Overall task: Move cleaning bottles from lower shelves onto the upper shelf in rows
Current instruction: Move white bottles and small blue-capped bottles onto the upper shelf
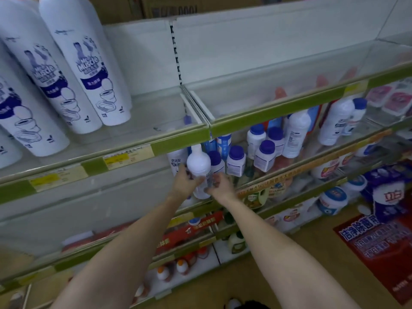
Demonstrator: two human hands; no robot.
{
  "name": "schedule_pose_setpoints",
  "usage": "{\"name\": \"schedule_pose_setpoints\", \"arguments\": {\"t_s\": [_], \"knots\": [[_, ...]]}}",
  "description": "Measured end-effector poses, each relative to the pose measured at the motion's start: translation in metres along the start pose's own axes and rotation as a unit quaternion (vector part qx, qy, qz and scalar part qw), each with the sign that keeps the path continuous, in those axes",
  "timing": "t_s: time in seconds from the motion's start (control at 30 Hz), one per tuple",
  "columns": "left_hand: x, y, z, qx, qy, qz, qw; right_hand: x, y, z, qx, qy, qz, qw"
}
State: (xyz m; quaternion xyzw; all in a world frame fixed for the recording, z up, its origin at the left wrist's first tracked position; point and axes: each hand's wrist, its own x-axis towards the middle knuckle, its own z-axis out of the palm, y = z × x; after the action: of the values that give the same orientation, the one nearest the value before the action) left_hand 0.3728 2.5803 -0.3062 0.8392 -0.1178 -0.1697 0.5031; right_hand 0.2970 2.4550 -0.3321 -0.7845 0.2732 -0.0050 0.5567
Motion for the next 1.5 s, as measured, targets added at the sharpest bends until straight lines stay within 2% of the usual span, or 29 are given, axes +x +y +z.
{"name": "schedule_pose_setpoints", "arguments": {"t_s": [0.13, 0.3, 0.53, 0.8, 0.9, 1.03, 1.13, 1.23, 1.3, 1.4, 1.5], "knots": [[0.01, 0.001, 0.01, -0.052, 0.01, 0.008, 0.999, 0.025, 0.008, 0.005, -0.008, -0.036, -0.033, 0.999], [0.017, -0.004, 0.019, -0.108, 0.048, 0.008, 0.993, 0.04, 0.015, 0.018, 0.019, -0.015, -0.059, 0.998], [0.015, -0.012, 0.026, -0.105, 0.103, -0.005, 0.989, 0.045, 0.034, 0.026, 0.039, -0.006, -0.085, 0.996], [0.012, -0.011, 0.033, -0.217, 0.108, -0.04, 0.969, 0.058, 0.029, 0.021, -0.023, -0.034, -0.079, 0.996], [0.006, 0.0, 0.034, -0.302, 0.134, -0.07, 0.941, 0.052, 0.028, 0.019, -0.036, -0.026, -0.088, 0.995], [-0.008, 0.005, 0.022, -0.405, 0.142, -0.142, 0.892, 0.034, 0.028, 0.016, 0.015, -0.041, -0.133, 0.99], [-0.021, 0.0, 0.016, -0.448, 0.132, -0.186, 0.865, 0.026, 0.024, 0.002, 0.025, -0.127, -0.128, 0.983], [-0.033, -0.008, 0.017, -0.454, 0.113, -0.194, 0.862, 0.022, 0.031, -0.009, 0.01, -0.271, -0.055, 0.961], [-0.04, -0.014, 0.02, -0.467, 0.092, -0.192, 0.858, 0.019, 0.039, -0.009, 0.013, -0.327, -0.027, 0.944], [-0.047, -0.028, 0.024, -0.483, 0.058, -0.199, 0.851, 0.009, 0.047, -0.008, 0.029, -0.36, -0.008, 0.933], [-0.05, -0.041, 0.027, -0.501, 0.03, -0.23, 0.834, -0.002, 0.054, -0.007, 0.06, -0.357, 0.015, 0.932]]}}
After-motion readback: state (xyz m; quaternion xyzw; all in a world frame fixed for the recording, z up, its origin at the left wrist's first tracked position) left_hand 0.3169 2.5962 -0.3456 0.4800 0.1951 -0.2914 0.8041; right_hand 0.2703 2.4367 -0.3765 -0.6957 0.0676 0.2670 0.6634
